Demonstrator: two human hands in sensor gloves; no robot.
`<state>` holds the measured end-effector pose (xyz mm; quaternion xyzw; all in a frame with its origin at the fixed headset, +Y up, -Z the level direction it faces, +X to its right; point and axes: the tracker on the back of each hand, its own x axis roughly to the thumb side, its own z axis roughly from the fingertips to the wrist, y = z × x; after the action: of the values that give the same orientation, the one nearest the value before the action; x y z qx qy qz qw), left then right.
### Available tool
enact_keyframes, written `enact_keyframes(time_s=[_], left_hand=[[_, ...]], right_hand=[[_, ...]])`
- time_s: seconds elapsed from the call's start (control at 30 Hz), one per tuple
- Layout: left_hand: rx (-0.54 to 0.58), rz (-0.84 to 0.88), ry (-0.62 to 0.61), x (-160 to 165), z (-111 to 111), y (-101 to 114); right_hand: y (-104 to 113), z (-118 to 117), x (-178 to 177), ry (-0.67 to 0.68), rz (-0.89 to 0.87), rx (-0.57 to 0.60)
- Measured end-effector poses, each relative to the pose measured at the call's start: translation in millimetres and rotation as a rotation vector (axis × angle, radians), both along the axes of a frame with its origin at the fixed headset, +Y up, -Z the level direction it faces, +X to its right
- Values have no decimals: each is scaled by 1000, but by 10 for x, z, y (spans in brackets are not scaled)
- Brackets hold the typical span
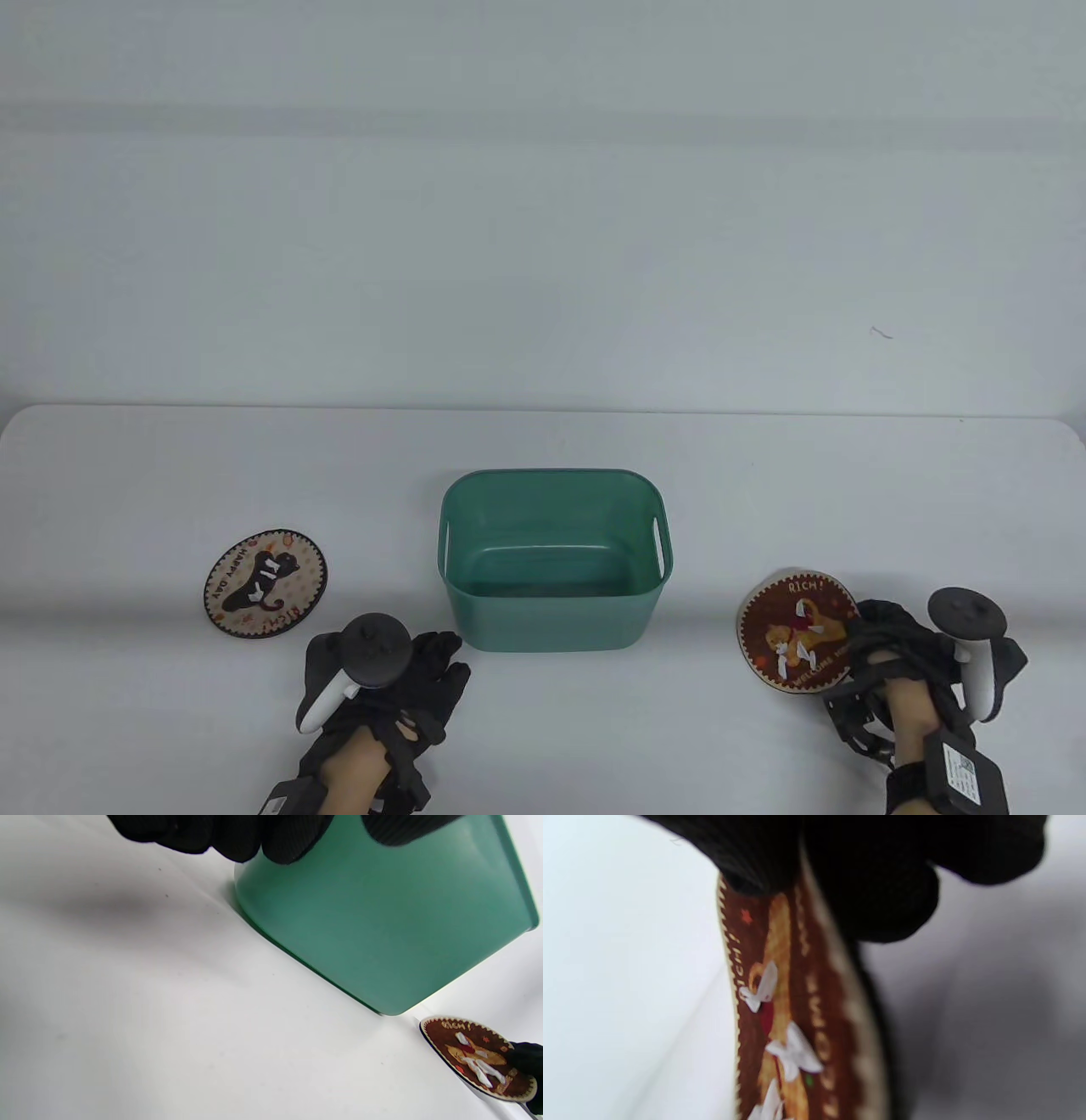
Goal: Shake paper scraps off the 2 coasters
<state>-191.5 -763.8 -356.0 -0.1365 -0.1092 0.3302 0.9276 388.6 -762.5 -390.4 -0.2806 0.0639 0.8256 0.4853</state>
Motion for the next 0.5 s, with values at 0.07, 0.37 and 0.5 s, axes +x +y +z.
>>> enact_keyframes(time_s=[0.07, 0.37, 0.5], left_hand=[[9, 5, -3, 6, 8, 20], [60, 25, -50, 96, 70, 105], [84, 58, -86, 213, 107, 136]], right_hand=[[71, 24, -32, -39, -53, 56], [474, 137, -194, -78, -371, 351], [596, 152, -523, 31, -557, 423]])
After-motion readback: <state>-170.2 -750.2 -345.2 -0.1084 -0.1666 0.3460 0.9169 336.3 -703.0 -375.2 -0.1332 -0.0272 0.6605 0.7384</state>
